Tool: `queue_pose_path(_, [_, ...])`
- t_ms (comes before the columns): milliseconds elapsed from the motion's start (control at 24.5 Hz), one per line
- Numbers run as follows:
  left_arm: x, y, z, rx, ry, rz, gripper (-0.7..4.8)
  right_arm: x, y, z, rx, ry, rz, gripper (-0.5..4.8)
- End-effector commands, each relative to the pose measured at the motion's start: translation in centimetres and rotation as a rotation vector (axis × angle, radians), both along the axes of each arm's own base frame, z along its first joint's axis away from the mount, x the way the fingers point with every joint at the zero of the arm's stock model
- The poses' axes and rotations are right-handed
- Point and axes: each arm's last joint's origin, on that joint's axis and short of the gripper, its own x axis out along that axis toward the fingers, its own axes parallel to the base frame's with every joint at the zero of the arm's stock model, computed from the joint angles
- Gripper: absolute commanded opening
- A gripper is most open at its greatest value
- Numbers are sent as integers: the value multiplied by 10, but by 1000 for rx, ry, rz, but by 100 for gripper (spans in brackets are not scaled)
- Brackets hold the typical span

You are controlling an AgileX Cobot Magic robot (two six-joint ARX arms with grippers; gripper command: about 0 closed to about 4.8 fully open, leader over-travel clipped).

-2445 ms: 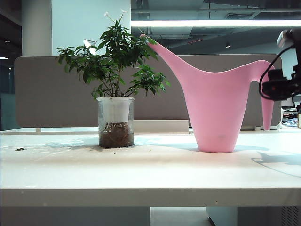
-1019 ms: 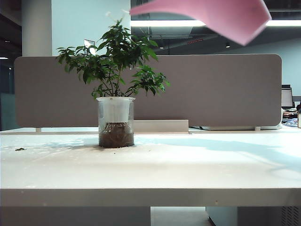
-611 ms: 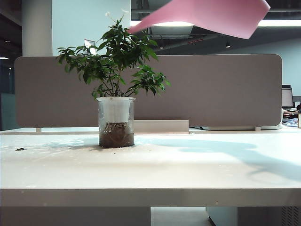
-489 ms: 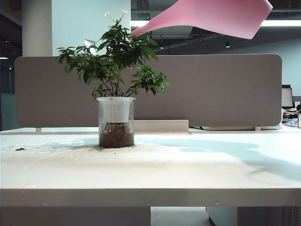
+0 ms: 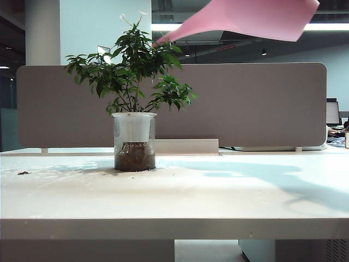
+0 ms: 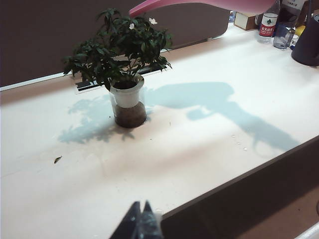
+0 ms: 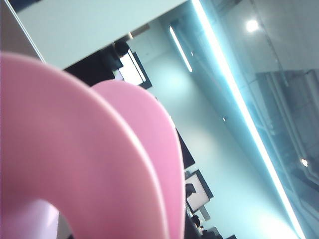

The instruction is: Pick up the watering can from the table, water the potted plant, and put the can back.

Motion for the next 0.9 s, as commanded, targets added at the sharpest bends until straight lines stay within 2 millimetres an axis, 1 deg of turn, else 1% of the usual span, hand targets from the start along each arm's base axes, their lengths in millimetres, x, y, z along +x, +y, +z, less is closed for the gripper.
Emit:
queue_pose_path(41, [0, 0, 2, -5, -18, 0, -5, -19, 5, 19, 19, -76, 0, -1])
queue_pose_path(204, [0, 0, 2, -5, -19, 0, -5, -22, 5, 19, -18, -64, -27, -1])
queue_pose_path(407, [0, 0, 2, -5, -19, 0, -5, -26, 4, 20, -23, -56, -28, -1])
queue_pose_path(652, [0, 0, 2, -5, -19, 0, -5, -30, 3, 23, -65, -74, -39, -1])
queue_pose_path(896, [0, 0, 2, -5, -19, 0, -5, -33, 2, 25, -68, -81, -30, -1])
